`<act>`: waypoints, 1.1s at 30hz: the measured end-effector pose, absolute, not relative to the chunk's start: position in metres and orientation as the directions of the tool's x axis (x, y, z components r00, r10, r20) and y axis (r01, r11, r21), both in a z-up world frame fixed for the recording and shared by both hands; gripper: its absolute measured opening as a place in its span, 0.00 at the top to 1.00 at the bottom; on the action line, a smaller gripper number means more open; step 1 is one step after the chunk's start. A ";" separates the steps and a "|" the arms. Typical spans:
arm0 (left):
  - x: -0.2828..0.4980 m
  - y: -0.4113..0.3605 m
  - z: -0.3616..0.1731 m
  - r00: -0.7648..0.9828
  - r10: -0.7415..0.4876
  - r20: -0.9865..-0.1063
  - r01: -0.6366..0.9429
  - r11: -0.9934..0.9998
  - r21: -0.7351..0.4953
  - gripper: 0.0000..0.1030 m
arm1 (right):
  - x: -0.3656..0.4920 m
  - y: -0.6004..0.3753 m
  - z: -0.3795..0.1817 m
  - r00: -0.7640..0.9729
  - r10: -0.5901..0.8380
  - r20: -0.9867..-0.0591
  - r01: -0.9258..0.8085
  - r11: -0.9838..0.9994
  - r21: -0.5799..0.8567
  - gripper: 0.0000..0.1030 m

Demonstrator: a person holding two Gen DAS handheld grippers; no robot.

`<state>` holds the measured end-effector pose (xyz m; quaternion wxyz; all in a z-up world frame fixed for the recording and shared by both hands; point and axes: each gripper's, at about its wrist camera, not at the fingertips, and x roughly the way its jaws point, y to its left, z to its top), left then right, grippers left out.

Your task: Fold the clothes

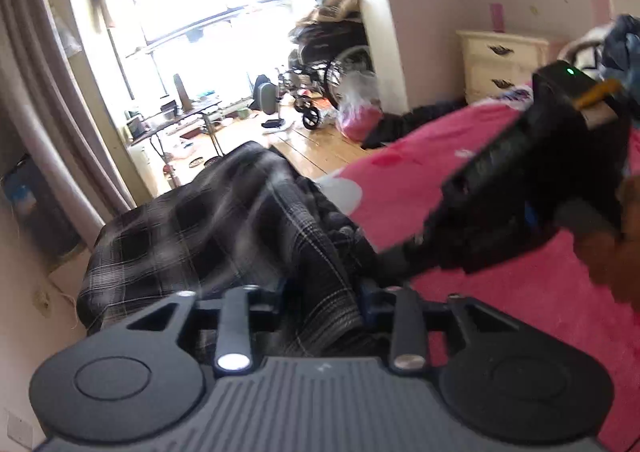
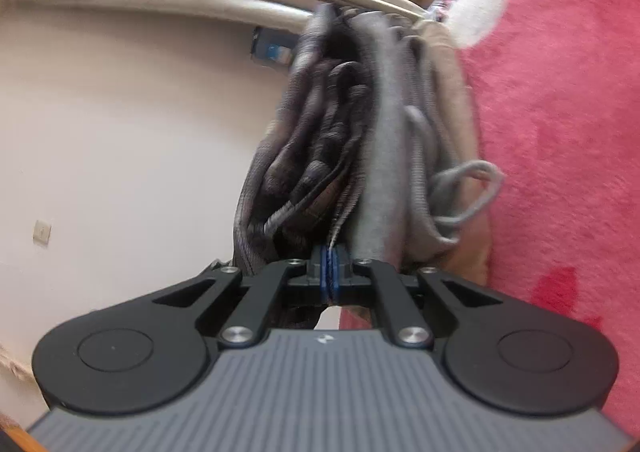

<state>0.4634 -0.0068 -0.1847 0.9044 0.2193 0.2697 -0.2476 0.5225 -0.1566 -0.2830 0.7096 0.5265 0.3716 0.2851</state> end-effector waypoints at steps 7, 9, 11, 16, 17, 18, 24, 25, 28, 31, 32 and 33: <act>0.434 -0.009 -0.176 0.725 -0.433 -0.537 0.621 0.747 0.237 0.35 | 0.519 -0.200 -0.264 0.689 0.695 -0.204 -0.004 0.285 0.959 0.85; 0.430 -0.006 -0.175 0.742 -0.425 -0.518 0.601 0.765 0.234 0.36 | 0.535 -0.194 -0.244 0.696 0.686 -0.211 -0.045 0.335 0.941 0.76; 0.427 -0.001 -0.173 0.759 -0.415 -0.502 0.578 0.784 0.226 0.36 | 0.561 -0.184 -0.226 0.687 0.690 -0.226 -0.092 0.391 0.916 0.59; 0.429 -0.001 -0.189 0.804 -0.320 -0.501 0.491 0.832 0.258 0.73 | 0.632 -0.147 -0.217 0.614 0.700 -0.364 -0.079 0.514 0.854 0.47; 0.433 -0.001 -0.192 0.807 -0.307 -0.505 0.475 0.845 0.245 0.80 | 0.644 -0.140 -0.219 0.594 0.700 -0.397 -0.067 0.534 0.843 0.49; 0.437 0.000 -0.195 0.808 -0.298 -0.508 0.459 0.859 0.227 0.86 | 0.650 -0.135 -0.220 0.582 0.692 -0.427 -0.060 0.560 0.826 0.63; 0.436 0.001 -0.190 0.807 -0.358 -0.469 0.461 0.879 0.123 0.90 | 0.644 -0.127 -0.195 0.622 0.674 -0.398 -0.165 0.610 0.775 0.95; 0.436 -0.001 -0.193 0.802 -0.362 -0.475 0.466 0.877 0.117 0.90 | 0.643 -0.131 -0.194 0.631 0.668 -0.395 -0.164 0.613 0.773 0.95; 0.440 -0.005 -0.206 0.801 -0.360 -0.478 0.471 0.872 0.132 0.87 | 0.645 -0.142 -0.210 0.637 0.648 -0.418 -0.131 0.625 0.769 0.94; 0.437 0.013 -0.204 0.783 -0.407 -0.470 0.488 0.871 0.058 0.71 | 0.652 -0.150 -0.238 0.625 0.627 -0.465 -0.072 0.640 0.765 0.92; 0.436 0.020 -0.203 0.777 -0.423 -0.466 0.493 0.869 0.032 0.66 | 0.651 -0.153 -0.239 0.630 0.623 -0.463 -0.061 0.634 0.771 0.92; 0.435 0.027 -0.202 0.770 -0.439 -0.462 0.498 0.867 0.007 0.58 | 0.647 -0.154 -0.229 0.651 0.600 -0.466 -0.076 0.662 0.746 0.87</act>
